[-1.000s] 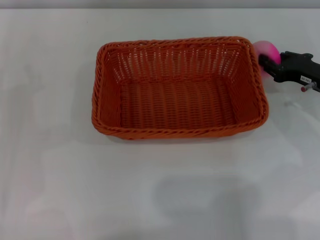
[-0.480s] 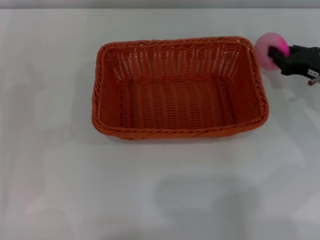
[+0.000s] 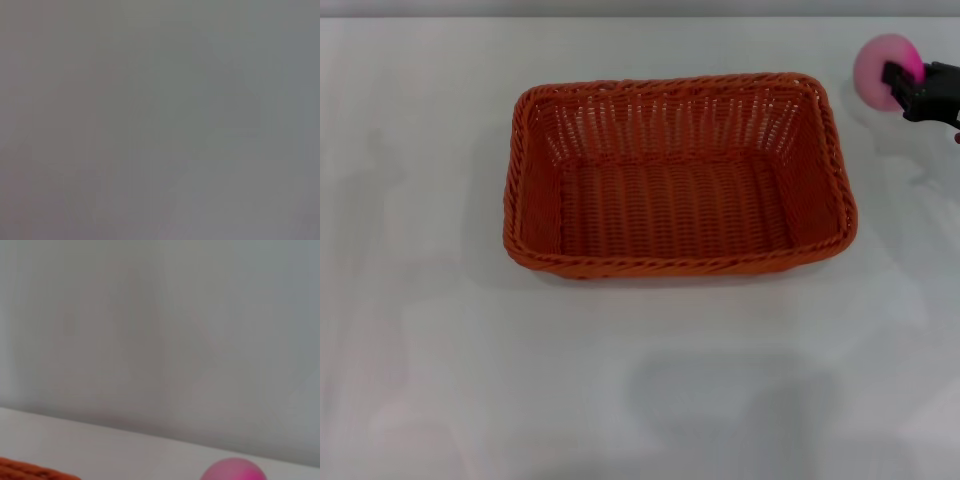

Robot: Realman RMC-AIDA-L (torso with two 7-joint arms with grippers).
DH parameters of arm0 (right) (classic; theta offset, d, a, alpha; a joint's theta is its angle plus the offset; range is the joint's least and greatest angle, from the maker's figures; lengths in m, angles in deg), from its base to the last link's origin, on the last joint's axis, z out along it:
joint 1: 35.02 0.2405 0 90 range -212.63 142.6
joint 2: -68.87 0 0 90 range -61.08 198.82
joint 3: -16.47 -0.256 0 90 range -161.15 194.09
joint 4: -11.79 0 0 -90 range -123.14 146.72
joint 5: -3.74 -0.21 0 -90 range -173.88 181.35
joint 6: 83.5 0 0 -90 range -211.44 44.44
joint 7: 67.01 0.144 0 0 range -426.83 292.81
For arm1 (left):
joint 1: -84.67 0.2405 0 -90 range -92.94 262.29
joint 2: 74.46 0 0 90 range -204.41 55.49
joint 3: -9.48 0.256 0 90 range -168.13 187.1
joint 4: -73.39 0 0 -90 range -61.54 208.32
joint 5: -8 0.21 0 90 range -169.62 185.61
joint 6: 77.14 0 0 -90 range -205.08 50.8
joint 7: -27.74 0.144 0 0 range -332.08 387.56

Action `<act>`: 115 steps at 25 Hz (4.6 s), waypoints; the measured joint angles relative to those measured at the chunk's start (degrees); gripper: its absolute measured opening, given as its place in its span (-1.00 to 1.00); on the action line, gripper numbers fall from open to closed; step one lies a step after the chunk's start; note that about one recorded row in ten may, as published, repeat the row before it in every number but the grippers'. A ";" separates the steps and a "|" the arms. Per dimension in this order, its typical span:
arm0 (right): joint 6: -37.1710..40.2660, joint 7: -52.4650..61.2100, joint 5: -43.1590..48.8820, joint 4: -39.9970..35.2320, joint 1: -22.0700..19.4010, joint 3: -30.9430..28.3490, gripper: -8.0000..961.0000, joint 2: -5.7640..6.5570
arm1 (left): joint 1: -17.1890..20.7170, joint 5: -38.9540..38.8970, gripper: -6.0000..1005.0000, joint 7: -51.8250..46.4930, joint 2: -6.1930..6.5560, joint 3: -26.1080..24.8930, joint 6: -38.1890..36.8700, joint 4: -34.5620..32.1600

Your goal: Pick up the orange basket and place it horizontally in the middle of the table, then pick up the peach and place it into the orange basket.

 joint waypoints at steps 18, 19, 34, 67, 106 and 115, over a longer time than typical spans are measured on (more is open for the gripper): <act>-8.14 0.03 -0.28 -0.73 -1.60 -0.47 -0.63 0.07 | 0.04 0.04 0.25 -1.01 0.01 0.45 2.30 -1.91; -9.38 0.01 -0.43 -0.99 -1.84 -0.47 -0.63 0.07 | 0.08 0.09 0.25 -1.07 0.03 0.49 2.32 -1.90; -22.81 -0.04 0.04 -2.90 -3.02 0.99 -0.62 0.08 | -0.19 0.32 0.25 -1.09 0.11 0.53 2.41 -2.48; -26.44 3.45 -4.38 -1.48 -0.95 15.26 -0.13 -0.46 | -1.90 0.23 0.25 -1.09 0.17 0.12 2.33 -3.69; -9.86 -19.20 -11.24 3.86 -1.60 -11.96 0.81 -0.27 | -2.88 0.26 0.25 -0.62 0.35 -1.19 3.09 -6.18; -3.04 -25.97 -22.39 8.15 -2.54 -12.48 0.81 -0.12 | -6.52 0.55 0.25 -0.26 0.45 -2.28 3.09 -10.88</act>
